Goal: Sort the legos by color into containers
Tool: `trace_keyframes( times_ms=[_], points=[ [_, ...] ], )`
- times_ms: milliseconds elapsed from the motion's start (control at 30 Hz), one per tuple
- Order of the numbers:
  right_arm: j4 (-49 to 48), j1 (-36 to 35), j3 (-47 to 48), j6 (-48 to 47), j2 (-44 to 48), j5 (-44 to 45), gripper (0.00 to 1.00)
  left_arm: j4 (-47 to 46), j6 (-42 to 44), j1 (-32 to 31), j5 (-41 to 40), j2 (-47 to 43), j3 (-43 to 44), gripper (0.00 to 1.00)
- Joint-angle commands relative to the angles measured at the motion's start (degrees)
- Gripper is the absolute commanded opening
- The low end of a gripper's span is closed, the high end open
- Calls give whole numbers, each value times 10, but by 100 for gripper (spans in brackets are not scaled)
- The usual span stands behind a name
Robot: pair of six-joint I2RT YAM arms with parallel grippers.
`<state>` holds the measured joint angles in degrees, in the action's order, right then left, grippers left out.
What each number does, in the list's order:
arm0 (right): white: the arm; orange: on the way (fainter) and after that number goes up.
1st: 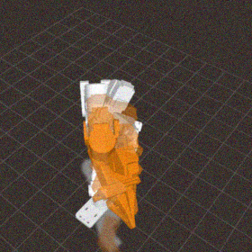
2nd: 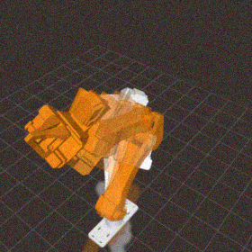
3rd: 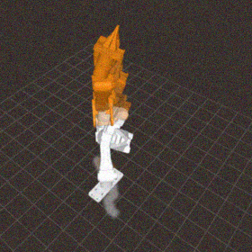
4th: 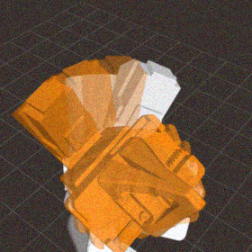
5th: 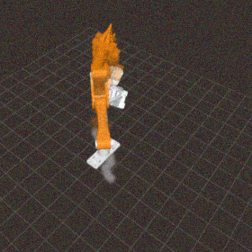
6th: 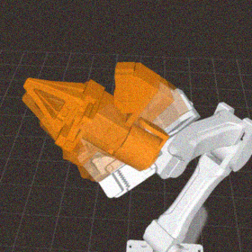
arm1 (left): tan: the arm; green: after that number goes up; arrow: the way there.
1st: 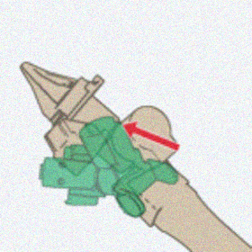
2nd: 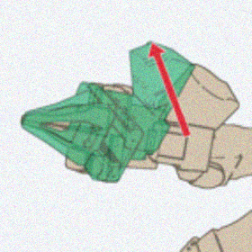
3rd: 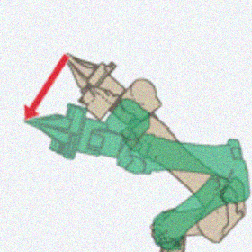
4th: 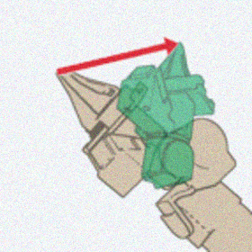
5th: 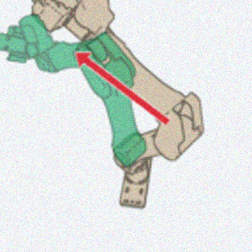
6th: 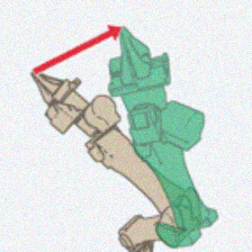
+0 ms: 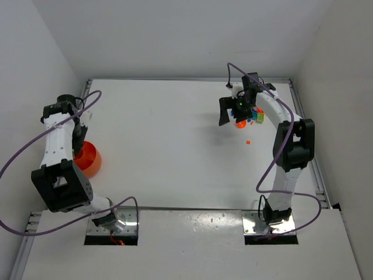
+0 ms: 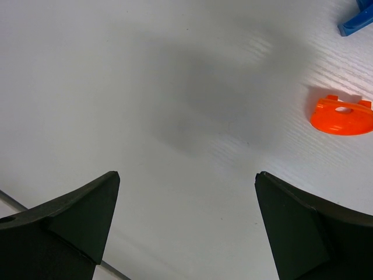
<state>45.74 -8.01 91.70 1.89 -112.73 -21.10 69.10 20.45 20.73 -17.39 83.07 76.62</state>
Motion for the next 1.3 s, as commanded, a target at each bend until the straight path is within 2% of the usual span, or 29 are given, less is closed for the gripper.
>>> trace_keyframes(
  times_ms=[0, 200, 433, 600, 633, 767, 833, 933, 1100, 1267],
  points=[
    [-2, -1, 0, -7, 4, -10, 100, -19, 4, 6, 22, 11, 11, 15],
    [-2, 5, -6, -7, 9, -5, 100, -32, 4, 6, 27, 38, 11, 18],
    [-8, 10, -16, -18, 15, 25, 100, -43, 4, 6, 32, 50, 11, 44],
    [-19, 15, -28, -37, 20, 80, 100, -43, 4, 6, 27, 50, 29, 54],
    [-19, 15, -33, -37, 25, 87, 97, -43, 4, 6, 27, 50, 39, 55],
    [-24, 36, -52, -58, 31, 121, 89, -26, 4, 6, 60, 43, 113, 55],
    [-29, 53, -69, -80, 46, 152, 86, -10, 4, 6, 105, 34, 197, 56],
    [-35, 74, -81, -99, 52, 206, 84, 2, 4, -33, 123, 28, 281, 58],
    [-81, 119, -76, -99, 45, 282, 83, -25, -8, -82, 129, 8, 301, 59],
    [-81, 143, -2, -87, -16, 295, 84, -81, -35, -123, 141, -11, 282, 60]
  ],
)
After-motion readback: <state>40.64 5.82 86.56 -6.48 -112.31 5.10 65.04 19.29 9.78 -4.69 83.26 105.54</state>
